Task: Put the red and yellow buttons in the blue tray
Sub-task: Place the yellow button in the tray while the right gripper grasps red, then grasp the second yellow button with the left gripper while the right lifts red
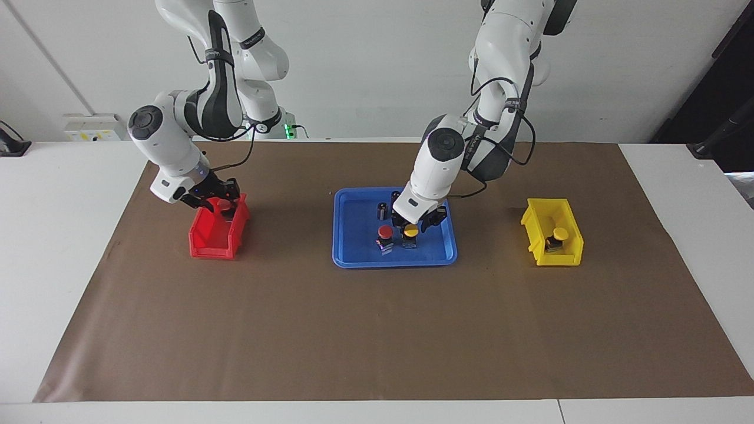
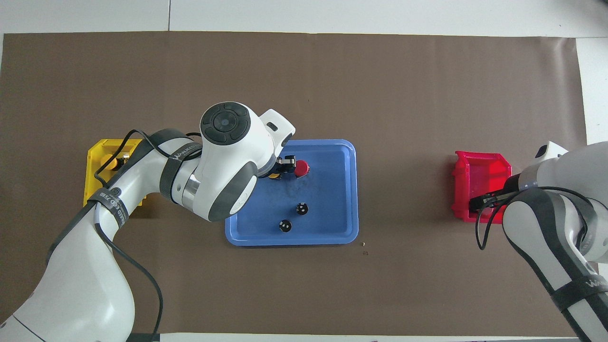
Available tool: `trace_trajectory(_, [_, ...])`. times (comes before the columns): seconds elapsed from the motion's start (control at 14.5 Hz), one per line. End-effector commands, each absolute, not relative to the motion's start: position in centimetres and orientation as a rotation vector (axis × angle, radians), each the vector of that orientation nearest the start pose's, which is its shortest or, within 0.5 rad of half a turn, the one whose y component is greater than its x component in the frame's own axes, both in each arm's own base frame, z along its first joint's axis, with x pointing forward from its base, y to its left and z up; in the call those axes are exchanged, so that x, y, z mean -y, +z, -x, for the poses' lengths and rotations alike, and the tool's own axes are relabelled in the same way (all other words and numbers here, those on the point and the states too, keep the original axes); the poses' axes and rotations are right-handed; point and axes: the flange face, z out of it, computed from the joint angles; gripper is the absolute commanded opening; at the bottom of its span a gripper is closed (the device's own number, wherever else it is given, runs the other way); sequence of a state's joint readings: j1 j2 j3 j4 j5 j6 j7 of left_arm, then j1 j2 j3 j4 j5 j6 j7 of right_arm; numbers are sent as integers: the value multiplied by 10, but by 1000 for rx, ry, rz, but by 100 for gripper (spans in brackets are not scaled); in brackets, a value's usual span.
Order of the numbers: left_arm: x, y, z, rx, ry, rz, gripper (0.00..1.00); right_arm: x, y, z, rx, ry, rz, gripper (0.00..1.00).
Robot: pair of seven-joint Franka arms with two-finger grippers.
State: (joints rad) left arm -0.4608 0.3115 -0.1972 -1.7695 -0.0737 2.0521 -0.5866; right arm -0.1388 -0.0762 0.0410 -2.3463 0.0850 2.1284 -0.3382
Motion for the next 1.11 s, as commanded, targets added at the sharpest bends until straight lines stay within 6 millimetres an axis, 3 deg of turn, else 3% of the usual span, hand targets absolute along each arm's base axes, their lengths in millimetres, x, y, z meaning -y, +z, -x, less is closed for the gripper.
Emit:
trace_trajectory(0.0, [386, 454, -494, -2, 156, 3259, 72, 46, 354, -467, 302, 174, 3011, 66])
trace_trajectory(0.07, [377, 472, -490, 6, 133, 3262, 84, 47, 354, -467, 300, 174, 3012, 66])
trace_trajectory(0.21, [352, 490, -481, 27, 211, 3202, 98, 46, 355, -467, 303, 170, 3012, 65])
trace_trajectory(0.28, [337, 507, -474, 40, 199, 3195, 99, 46, 355, -467, 302, 170, 3013, 60])
trace_trajectory(0.41, [277, 541, -491, 144, 98, 3200, 99, 46, 353, -465, 304, 174, 3012, 58])
trace_trajectory(0.55, [204, 562, -508, 46, 84, 3202, 99, 47, 350, -461, 328, 175, 3008, 57])
trace_trajectory(0.69, [111, 570, -528, -29, 87, 3205, 99, 47, 350, -460, 331, 175, 3008, 54])
trace_trajectory(0.83, [42, 572, -535, 2, 88, 3202, 99, 47, 350, -460, 331, 175, 3008, 44])
trace_trajectory(0.9, [21, 575, -536, -10, 78, 3177, 99, 47, 350, -460, 331, 175, 3008, 37])
trace_trajectory(1.04, [10, 573, -538, -11, 62, 3144, 99, 47, 350, -461, 329, 177, 3008, 27])
